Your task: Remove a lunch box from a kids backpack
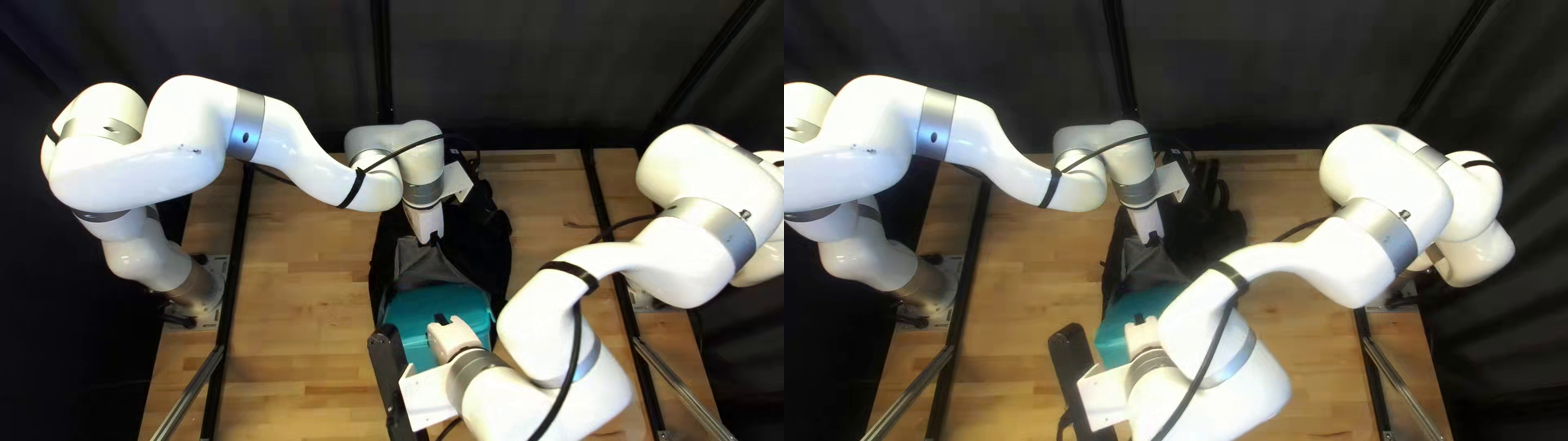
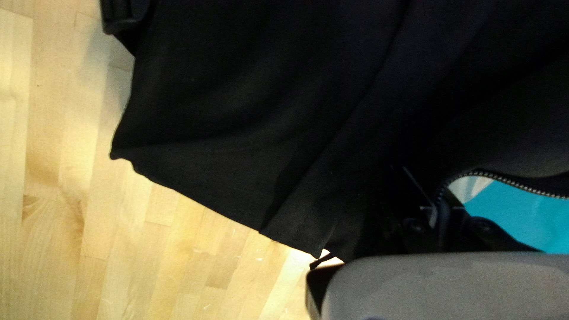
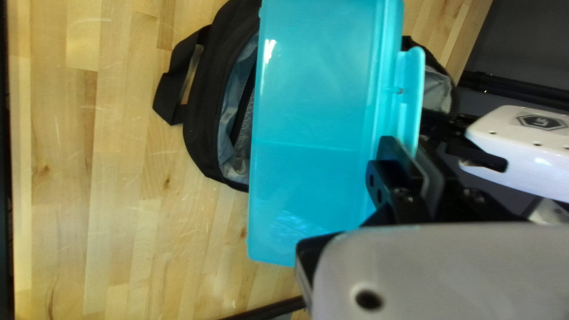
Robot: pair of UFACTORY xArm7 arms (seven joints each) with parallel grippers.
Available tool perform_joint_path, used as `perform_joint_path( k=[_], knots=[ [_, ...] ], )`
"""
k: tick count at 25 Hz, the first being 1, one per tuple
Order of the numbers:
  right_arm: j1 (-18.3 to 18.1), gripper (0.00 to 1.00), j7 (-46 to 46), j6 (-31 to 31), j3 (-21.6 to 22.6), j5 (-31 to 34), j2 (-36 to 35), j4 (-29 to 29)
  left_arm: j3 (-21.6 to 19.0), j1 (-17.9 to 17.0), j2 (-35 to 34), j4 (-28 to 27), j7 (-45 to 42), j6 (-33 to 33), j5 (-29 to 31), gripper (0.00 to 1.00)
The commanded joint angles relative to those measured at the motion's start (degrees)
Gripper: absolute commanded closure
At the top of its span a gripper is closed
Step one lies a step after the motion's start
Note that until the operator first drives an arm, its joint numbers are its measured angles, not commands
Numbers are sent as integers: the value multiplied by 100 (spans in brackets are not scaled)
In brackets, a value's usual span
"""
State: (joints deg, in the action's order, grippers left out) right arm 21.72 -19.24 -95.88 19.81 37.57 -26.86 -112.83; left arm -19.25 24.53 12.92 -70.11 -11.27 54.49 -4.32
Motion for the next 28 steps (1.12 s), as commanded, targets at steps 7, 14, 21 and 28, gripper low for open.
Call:
perform_joint_path(
  k=[7,14,21,28],
  knots=[
    [400,100,310,-890,167,-115,-44,-833,0,0,0,0,0,0,0,100],
    [806,100,140,-1455,250,-110,-84,-1217,0,0,0,0,0,0,0,100],
    [1023,100,-257,-1698,347,-214,195,-934,0,0,0,0,0,0,0,100],
    [910,100,-788,-1549,445,-643,894,240,0,0,0,0,0,0,0,100]
  ],
)
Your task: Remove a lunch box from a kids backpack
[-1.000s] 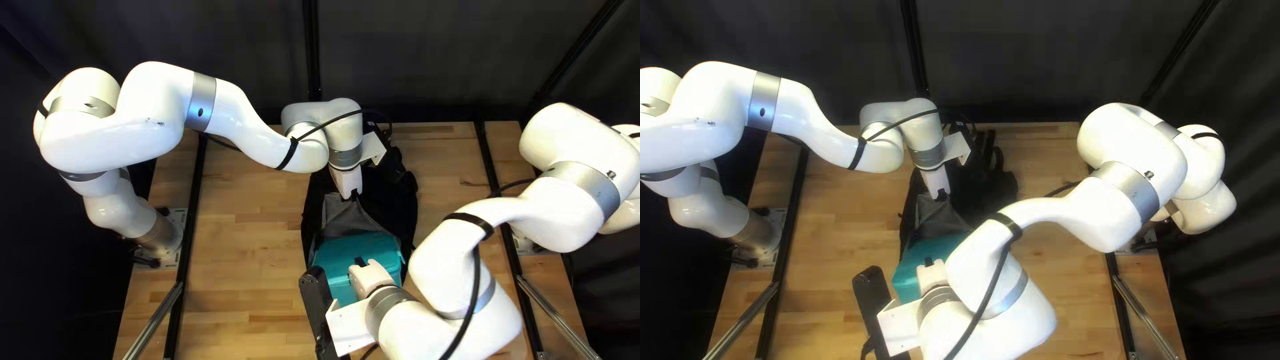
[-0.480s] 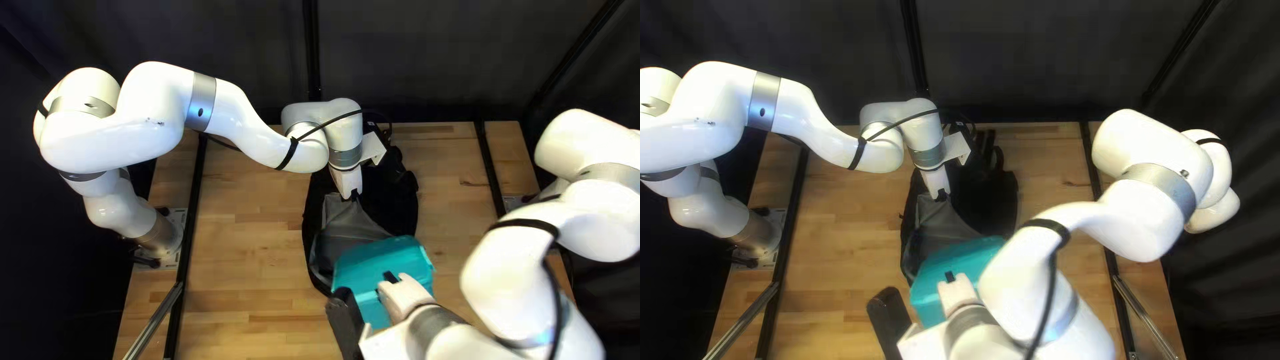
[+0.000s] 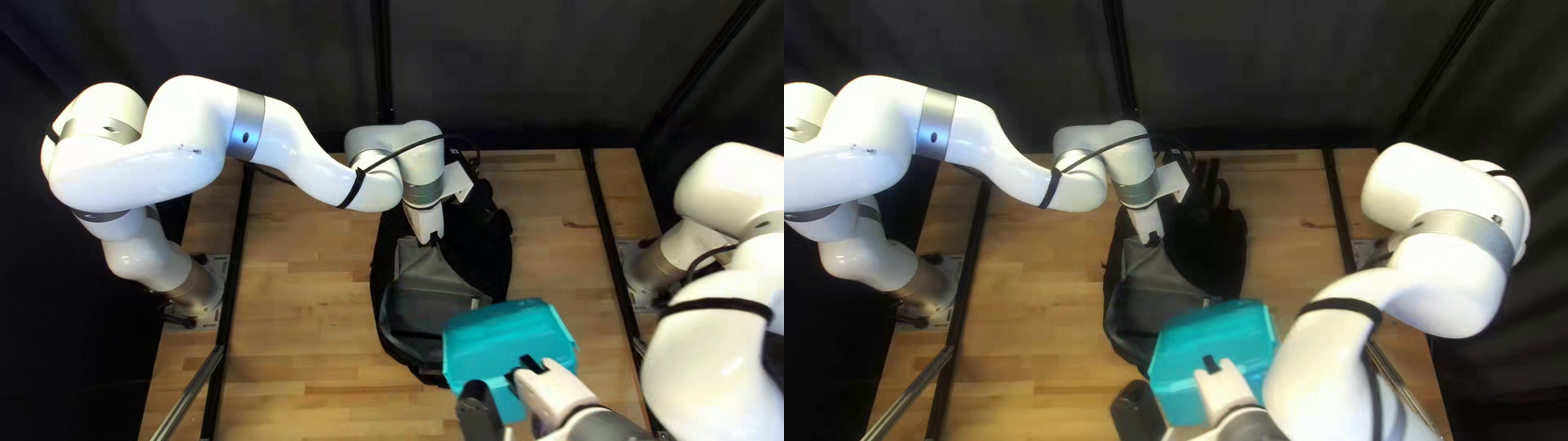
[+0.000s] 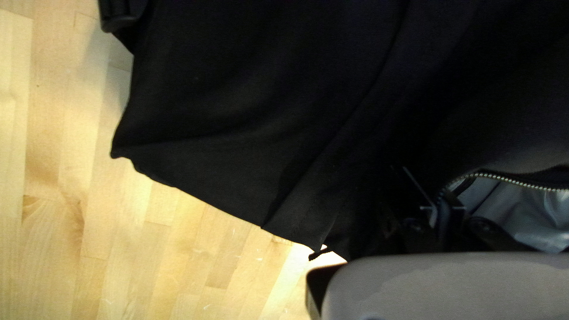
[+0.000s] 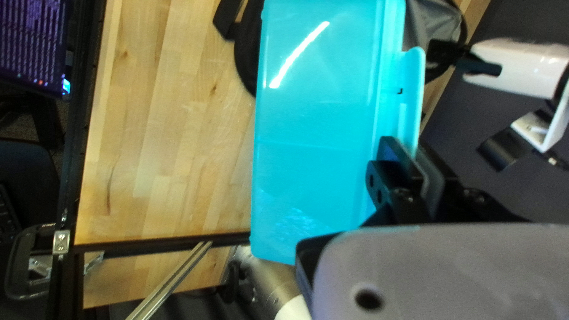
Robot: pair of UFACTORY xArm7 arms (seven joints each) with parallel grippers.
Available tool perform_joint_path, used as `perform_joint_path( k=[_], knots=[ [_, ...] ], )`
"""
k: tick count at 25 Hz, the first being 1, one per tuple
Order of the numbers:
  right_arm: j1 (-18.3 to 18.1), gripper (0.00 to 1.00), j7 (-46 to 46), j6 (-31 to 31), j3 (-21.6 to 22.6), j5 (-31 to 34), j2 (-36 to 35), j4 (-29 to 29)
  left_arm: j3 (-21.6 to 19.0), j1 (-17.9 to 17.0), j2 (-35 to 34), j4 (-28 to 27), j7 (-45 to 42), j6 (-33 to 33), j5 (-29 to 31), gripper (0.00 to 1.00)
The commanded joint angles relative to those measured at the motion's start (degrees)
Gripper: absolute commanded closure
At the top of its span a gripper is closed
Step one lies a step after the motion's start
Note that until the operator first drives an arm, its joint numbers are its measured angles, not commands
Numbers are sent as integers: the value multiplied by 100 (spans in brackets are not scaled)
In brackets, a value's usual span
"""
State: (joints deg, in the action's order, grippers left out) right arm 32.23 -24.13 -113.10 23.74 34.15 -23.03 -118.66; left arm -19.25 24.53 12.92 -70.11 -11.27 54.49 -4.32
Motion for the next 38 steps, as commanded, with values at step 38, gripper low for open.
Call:
perform_joint_path(
  k=[38],
  knots=[
    [-814,100,1327,3105,-883,646,5036,8544,0,0,0,0,0,0,0,100]
  ],
)
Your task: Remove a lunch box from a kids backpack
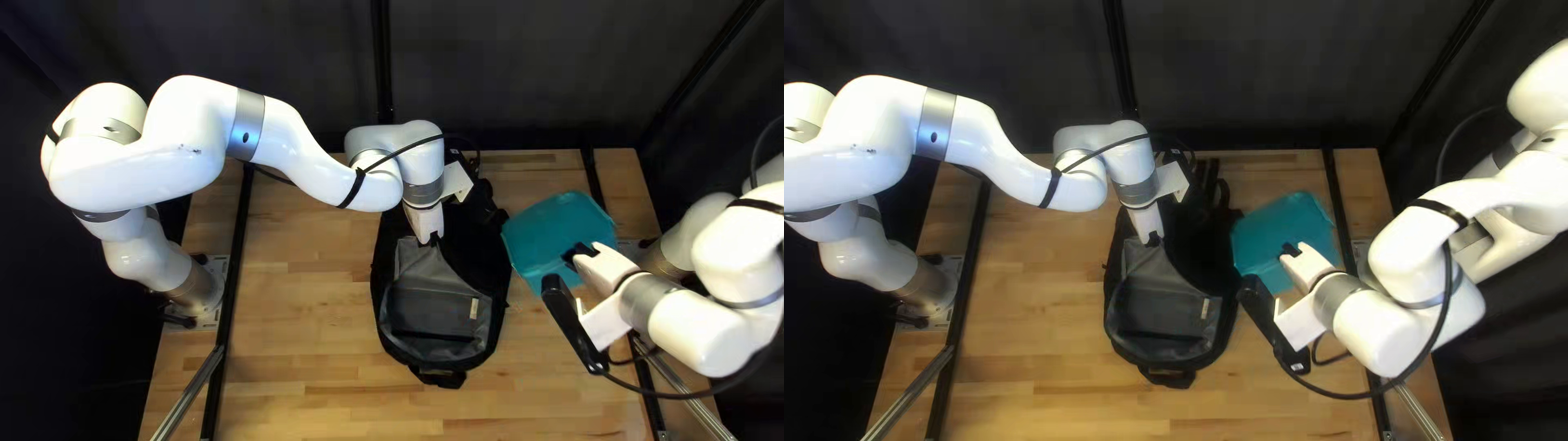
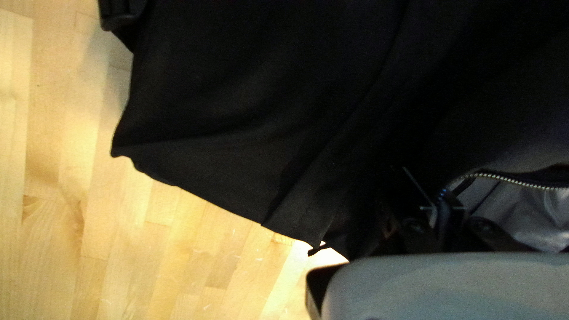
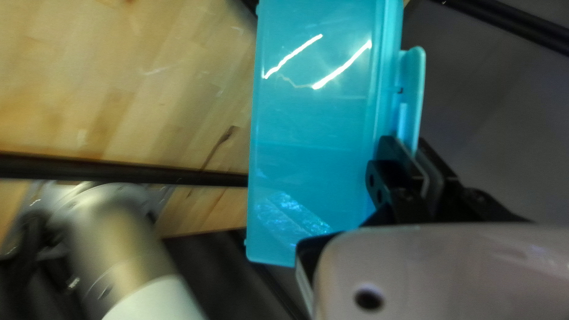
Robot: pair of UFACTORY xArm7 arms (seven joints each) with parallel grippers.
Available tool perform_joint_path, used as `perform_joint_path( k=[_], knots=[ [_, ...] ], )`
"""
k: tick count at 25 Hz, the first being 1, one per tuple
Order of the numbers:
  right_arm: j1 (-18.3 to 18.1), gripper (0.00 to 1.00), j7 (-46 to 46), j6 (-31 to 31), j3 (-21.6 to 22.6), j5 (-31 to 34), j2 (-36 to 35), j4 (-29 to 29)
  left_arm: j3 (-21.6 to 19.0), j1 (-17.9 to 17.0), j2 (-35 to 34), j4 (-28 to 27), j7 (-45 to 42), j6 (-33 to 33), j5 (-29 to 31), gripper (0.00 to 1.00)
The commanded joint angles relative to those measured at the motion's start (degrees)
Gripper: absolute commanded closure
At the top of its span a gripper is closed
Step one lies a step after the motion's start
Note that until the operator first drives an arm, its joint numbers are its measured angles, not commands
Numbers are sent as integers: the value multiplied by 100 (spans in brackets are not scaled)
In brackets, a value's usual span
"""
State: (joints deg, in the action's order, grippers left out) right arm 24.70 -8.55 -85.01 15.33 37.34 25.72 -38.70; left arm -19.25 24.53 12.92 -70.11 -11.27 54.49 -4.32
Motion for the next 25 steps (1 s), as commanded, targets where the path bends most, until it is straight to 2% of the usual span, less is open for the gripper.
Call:
perform_joint_path(
  k=[1,6,13,25],
  knots=[
    [-65,100,-270,355,-56,385,237,690,0,0,0,0,0,0,0,100],
    [-56,100,-340,449,-63,557,533,1084,0,0,0,0,0,0,0,100],
    [13,100,-213,119,50,533,760,1052,0,0,0,0,0,0,0,100],
    [64,100,-157,248,-93,580,1289,1555,0,0,0,0,0,0,0,100]
  ],
)
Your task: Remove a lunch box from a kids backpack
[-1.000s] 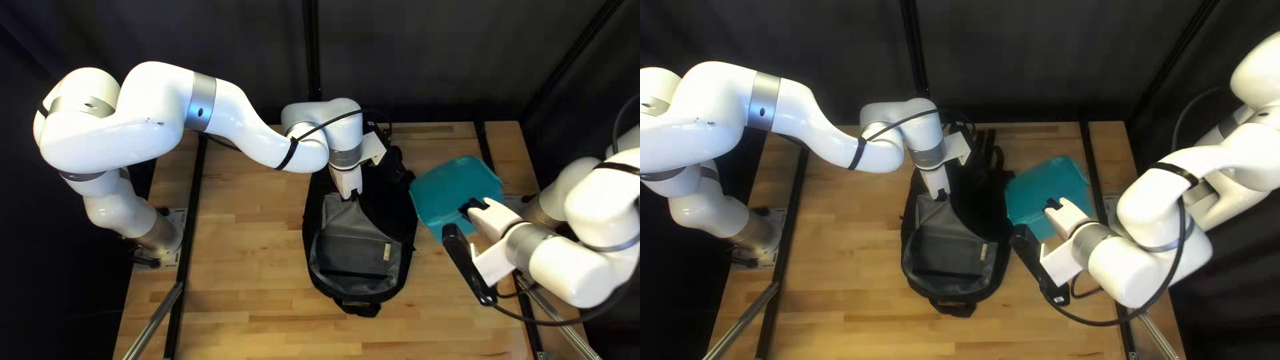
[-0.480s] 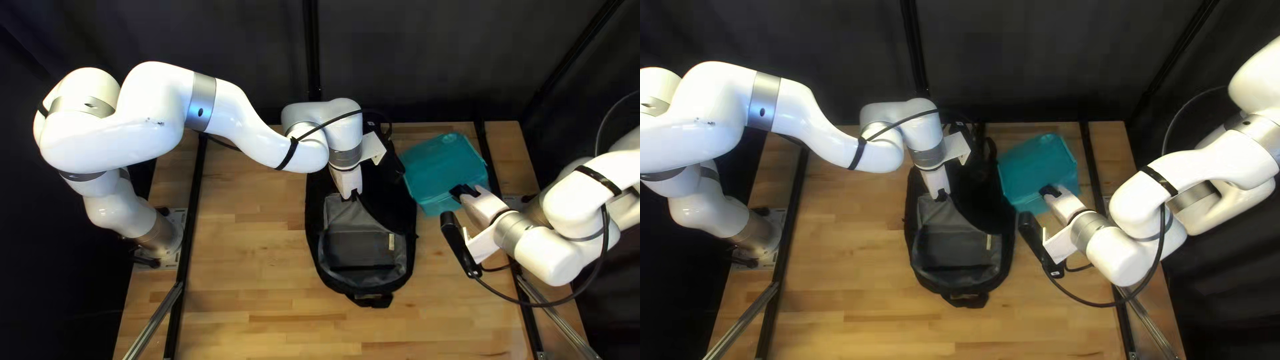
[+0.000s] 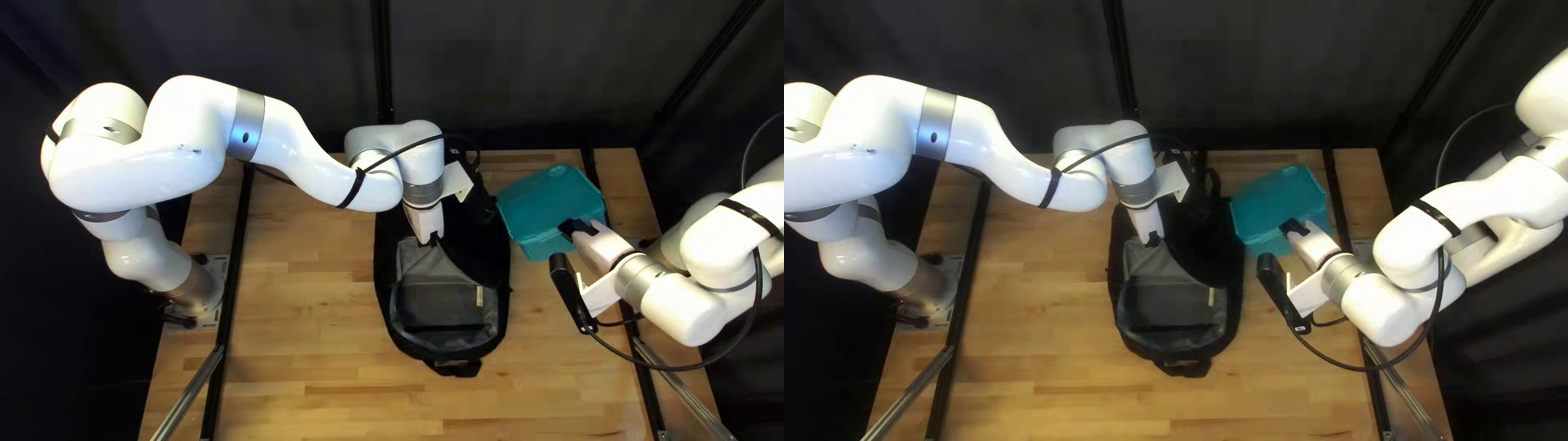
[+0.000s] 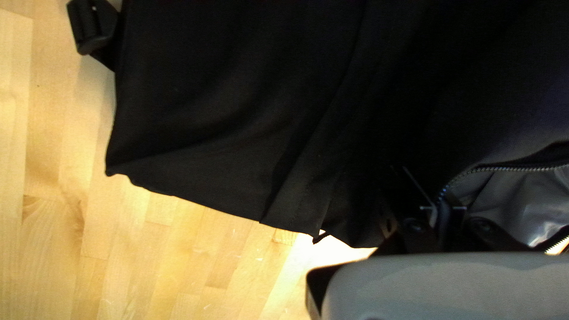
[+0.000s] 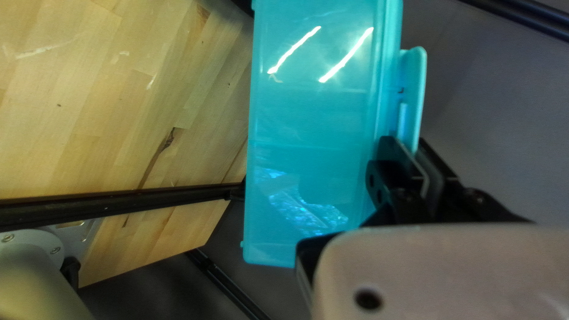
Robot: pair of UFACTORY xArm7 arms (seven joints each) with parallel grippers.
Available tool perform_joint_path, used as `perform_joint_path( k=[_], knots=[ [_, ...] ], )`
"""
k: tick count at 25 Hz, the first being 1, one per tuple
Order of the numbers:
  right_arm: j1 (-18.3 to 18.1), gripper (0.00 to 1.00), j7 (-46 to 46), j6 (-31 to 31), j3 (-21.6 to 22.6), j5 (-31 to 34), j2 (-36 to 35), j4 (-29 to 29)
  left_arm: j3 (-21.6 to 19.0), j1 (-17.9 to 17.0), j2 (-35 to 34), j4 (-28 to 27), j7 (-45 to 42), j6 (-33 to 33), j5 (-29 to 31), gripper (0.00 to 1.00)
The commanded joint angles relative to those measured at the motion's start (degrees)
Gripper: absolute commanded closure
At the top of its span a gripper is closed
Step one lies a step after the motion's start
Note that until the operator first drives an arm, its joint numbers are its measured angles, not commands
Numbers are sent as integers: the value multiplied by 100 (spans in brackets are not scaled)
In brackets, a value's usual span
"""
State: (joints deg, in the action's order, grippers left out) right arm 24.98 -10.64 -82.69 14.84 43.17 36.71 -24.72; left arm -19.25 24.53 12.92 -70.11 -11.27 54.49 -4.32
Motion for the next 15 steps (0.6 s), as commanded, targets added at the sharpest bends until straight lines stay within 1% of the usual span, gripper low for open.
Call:
perform_joint_path(
  k=[1,6,11,15],
  knots=[
    [43,100,42,24,-43,-12,209,188,0,0,0,0,0,0,0,100],
    [195,100,-237,119,52,-197,428,609,0,0,0,0,0,0,0,100],
    [327,100,-495,196,157,-362,548,889,0,0,0,0,0,0,0,100],
    [384,100,-578,205,210,-427,594,944,0,0,0,0,0,0,0,100]
  ],
)
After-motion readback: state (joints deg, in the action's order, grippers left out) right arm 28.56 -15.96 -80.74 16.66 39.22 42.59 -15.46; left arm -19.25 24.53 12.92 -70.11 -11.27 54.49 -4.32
